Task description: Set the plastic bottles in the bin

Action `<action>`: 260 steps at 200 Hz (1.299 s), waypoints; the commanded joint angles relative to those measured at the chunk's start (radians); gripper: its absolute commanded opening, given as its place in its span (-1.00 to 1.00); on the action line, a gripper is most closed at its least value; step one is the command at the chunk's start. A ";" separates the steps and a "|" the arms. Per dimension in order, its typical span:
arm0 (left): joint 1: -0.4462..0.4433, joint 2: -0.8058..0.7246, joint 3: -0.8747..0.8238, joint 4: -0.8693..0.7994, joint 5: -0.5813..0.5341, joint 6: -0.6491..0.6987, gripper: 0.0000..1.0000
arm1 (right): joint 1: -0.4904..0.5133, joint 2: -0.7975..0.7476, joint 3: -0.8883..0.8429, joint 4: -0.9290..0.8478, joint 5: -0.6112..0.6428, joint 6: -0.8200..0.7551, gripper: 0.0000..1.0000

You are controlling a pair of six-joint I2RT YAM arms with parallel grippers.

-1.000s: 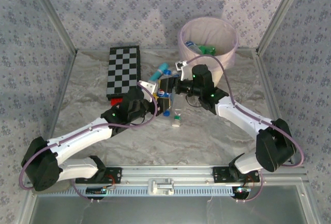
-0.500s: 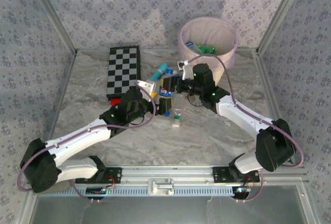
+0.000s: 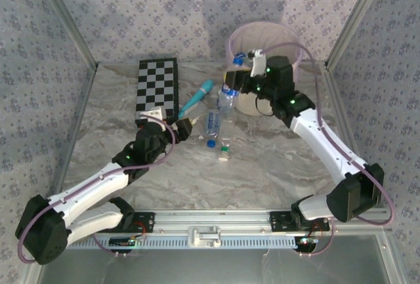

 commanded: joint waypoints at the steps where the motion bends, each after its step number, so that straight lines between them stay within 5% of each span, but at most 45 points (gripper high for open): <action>1: 0.042 -0.025 -0.028 0.009 0.033 -0.122 1.00 | -0.031 -0.013 0.100 -0.064 0.055 -0.115 0.05; 105: 0.057 -0.004 -0.036 -0.059 0.067 -0.175 1.00 | -0.226 0.283 0.472 -0.144 0.157 -0.200 0.06; 209: 0.056 0.001 -0.032 -0.071 0.085 -0.178 1.00 | -0.247 0.581 0.688 -0.327 0.058 -0.105 0.11; 238: 0.057 0.005 -0.027 -0.071 0.085 -0.178 1.00 | -0.247 0.592 0.707 -0.333 0.054 -0.098 0.27; 260: 0.057 0.009 -0.025 -0.071 0.086 -0.178 1.00 | -0.248 0.585 0.731 -0.347 0.082 -0.097 0.64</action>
